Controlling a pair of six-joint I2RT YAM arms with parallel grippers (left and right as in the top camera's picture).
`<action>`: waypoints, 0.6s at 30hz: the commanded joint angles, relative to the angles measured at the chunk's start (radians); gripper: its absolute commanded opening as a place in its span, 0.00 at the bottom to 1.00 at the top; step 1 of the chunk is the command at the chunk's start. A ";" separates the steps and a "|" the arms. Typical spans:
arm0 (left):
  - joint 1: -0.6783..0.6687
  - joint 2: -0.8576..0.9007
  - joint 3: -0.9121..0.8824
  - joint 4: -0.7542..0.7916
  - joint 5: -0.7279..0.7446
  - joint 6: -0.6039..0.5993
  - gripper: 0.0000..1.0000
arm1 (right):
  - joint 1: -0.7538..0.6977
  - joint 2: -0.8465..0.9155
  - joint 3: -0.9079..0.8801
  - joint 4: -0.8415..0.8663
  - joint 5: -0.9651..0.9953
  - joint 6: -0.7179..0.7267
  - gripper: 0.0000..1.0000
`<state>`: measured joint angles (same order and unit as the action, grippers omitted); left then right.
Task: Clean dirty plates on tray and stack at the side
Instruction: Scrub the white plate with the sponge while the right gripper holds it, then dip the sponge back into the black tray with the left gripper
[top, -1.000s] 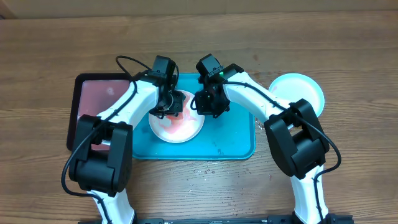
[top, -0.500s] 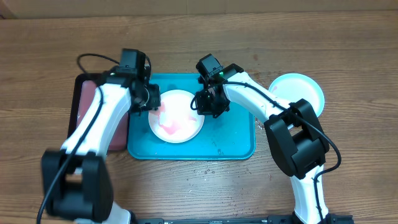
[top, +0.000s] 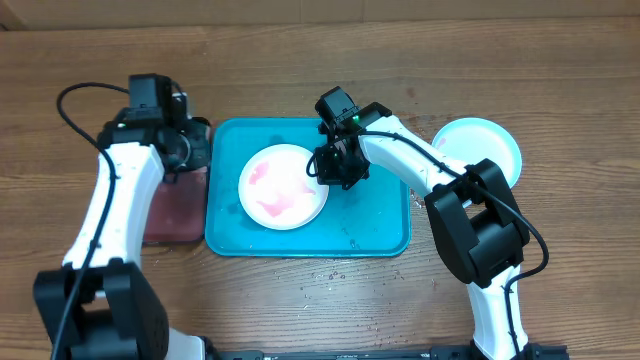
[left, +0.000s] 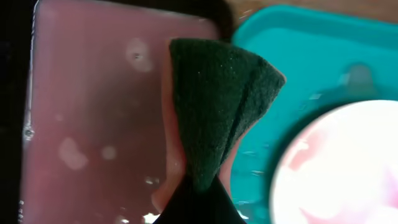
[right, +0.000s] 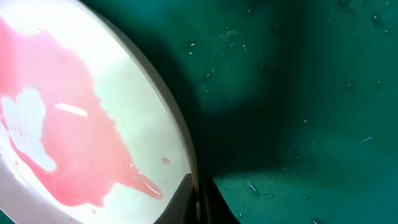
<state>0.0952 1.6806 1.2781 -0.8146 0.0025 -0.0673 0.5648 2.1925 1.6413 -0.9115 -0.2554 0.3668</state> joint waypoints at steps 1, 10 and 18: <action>0.033 0.077 0.002 0.007 -0.031 0.089 0.04 | 0.003 0.009 -0.004 0.001 0.006 0.006 0.04; 0.090 0.195 0.002 0.014 -0.069 0.064 0.05 | 0.003 0.009 -0.004 0.001 0.006 0.006 0.04; 0.090 0.195 0.002 -0.019 -0.069 0.063 0.76 | 0.003 0.009 -0.004 0.001 0.006 0.006 0.04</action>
<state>0.1841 1.8706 1.2778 -0.8219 -0.0547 -0.0151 0.5648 2.1925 1.6413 -0.9112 -0.2562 0.3672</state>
